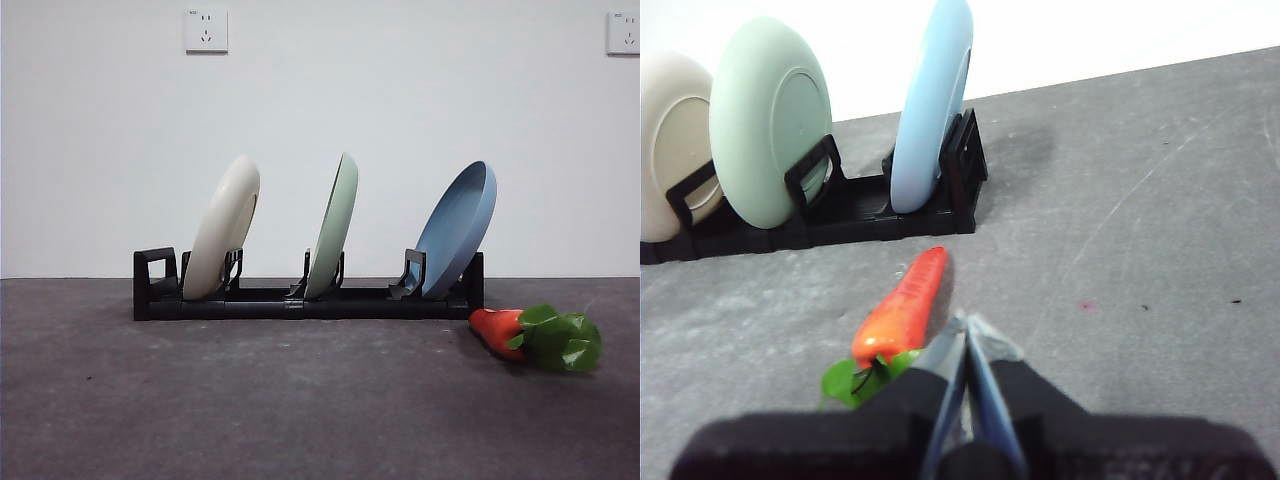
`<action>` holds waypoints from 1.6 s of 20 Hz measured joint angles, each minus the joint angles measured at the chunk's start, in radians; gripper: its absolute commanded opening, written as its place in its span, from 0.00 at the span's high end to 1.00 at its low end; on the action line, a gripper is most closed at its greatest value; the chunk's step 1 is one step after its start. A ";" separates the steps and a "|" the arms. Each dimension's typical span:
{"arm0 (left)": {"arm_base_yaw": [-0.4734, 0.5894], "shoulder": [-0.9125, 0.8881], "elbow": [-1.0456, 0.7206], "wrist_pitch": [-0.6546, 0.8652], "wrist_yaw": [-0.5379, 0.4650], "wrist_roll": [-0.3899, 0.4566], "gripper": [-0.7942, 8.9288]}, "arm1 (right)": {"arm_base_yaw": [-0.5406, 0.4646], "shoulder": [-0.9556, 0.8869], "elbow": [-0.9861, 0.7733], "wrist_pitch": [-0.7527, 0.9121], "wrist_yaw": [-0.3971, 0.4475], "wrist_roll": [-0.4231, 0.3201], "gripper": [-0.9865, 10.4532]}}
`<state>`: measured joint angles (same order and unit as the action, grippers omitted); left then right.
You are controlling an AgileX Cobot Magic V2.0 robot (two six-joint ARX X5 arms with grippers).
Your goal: Take the green plate from the plate rack,put the plate on the table,take the carrot from the table,put the carrot in the plate
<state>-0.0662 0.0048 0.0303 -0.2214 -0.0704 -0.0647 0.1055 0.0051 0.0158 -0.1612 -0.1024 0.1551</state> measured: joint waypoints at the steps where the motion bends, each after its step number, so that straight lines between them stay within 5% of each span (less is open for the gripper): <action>1: 0.000 0.000 0.000 0.000 0.000 -0.006 0.92 | 0.000 0.000 0.000 0.000 -0.001 0.011 0.91; 8: 0.000 0.002 0.027 0.004 0.189 -0.194 0.93 | 0.000 0.018 0.090 -0.004 -0.002 0.134 0.92; 14: 0.000 0.031 0.205 -0.002 0.272 -0.259 0.93 | 0.000 0.197 0.306 -0.139 -0.086 0.130 0.92; 23: 0.000 0.224 0.478 -0.164 0.414 -0.235 0.93 | 0.000 0.489 0.664 -0.449 -0.266 -0.024 0.92; 32: 0.000 0.469 0.750 -0.433 0.640 -0.073 0.93 | 0.002 0.742 1.044 -0.899 -0.356 -0.228 0.92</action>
<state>-0.0662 0.4740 0.7803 -0.6544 0.5701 -0.1375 0.1070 0.7475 1.0603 -1.0603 -0.4583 -0.0727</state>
